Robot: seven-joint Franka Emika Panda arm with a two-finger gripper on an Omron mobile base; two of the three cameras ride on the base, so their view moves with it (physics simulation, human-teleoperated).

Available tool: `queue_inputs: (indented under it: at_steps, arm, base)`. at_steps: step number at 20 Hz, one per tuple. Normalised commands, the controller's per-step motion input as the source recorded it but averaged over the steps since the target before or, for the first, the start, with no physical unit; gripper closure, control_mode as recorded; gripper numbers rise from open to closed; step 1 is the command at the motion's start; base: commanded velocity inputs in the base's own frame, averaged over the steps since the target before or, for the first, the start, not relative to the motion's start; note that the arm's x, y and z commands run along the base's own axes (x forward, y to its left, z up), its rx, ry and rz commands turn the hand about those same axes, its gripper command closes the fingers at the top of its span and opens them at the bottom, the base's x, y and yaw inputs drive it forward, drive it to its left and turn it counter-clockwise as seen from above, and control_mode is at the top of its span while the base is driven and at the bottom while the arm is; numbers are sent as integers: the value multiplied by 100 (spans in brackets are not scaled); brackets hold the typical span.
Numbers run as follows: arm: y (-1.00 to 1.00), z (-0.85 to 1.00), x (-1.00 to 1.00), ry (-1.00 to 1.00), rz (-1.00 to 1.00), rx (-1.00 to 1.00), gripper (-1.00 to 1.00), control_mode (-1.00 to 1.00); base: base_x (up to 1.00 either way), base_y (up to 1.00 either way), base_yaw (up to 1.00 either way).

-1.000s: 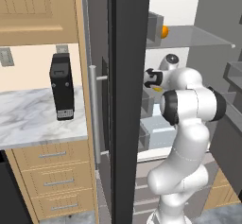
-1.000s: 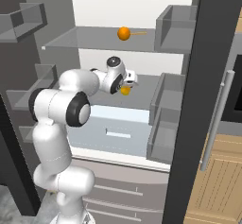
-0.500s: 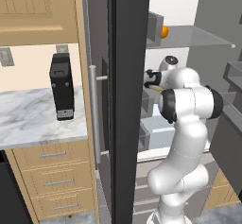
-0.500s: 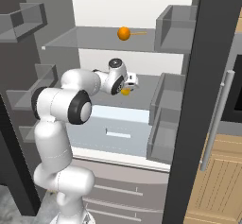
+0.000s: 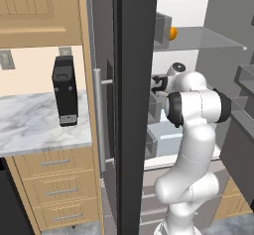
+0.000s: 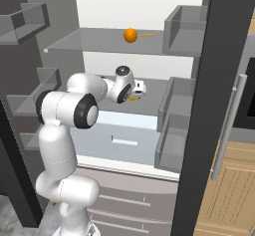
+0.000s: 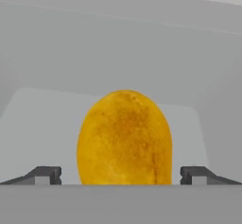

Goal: Pick up the mango and orange from the fridge and place one fruit on each plate on the dining counter.

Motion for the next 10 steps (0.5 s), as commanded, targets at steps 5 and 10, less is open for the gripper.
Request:
queue_inputs:
  at_steps: [5,10]
  arm:
    - [0,0,0,0,0,0,100,-100]
    - [0,0,0,0,0,0,100,-100]
  base:
    - [0,0,0]
    - [0,0,0]
